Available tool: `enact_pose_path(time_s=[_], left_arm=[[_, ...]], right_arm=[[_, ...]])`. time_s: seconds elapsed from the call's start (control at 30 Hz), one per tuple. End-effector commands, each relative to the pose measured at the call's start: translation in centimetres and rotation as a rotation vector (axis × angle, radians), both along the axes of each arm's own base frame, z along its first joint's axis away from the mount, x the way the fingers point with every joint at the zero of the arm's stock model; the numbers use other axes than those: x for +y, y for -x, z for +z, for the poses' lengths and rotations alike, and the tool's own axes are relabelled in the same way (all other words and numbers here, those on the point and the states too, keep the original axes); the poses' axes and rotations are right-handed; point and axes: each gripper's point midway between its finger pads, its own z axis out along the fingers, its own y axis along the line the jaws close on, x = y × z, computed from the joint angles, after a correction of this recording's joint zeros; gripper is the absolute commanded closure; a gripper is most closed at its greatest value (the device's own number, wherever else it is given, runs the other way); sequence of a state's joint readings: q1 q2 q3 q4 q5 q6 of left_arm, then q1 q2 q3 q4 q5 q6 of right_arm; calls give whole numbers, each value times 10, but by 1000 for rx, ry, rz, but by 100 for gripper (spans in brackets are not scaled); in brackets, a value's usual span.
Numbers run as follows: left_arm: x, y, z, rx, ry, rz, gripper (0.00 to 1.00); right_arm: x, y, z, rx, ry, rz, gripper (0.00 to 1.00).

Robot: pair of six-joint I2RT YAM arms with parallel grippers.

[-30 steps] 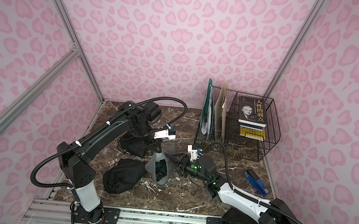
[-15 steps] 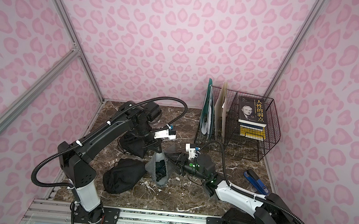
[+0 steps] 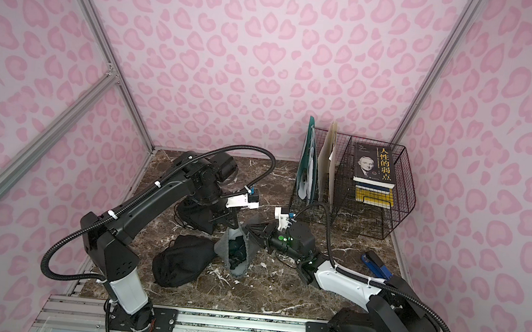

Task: Pack away hair dryers
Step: Pull the drawstrings on both sides of the drawstring bag.

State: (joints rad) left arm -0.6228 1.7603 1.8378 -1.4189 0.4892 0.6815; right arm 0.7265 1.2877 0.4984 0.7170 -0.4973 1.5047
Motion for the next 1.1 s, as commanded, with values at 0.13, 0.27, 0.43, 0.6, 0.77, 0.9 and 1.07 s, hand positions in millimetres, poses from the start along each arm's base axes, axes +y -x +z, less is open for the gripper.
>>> enact_pose_path(time_s=[0.13,0.27,0.43,0.6,0.77,0.9,1.07], left_arm=[[4,0,0,-35,-1,-30,99],[4,-4,2,-76,0,-53,99],[1,-23,4,-144,-24,-92,99],[-15,-49,9,-192,-20,-123,99],[-32,-72,-1,-184,-25,-139,98],[-39,-76,-16,-118,-18,-136,97],[-38,-80,-23,-78,-9,-105,89]], right_arm=[[-14,-5,4,-62,108,-70,100],[-24,-8,10,-89,167,-119,100],[-29,-7,30,-145,230,-171,100],[-27,-2,37,-167,272,-177,100],[-30,-1,38,-164,277,-196,100],[-36,-2,41,-171,276,-228,100],[-41,-6,39,-172,290,-267,100]])
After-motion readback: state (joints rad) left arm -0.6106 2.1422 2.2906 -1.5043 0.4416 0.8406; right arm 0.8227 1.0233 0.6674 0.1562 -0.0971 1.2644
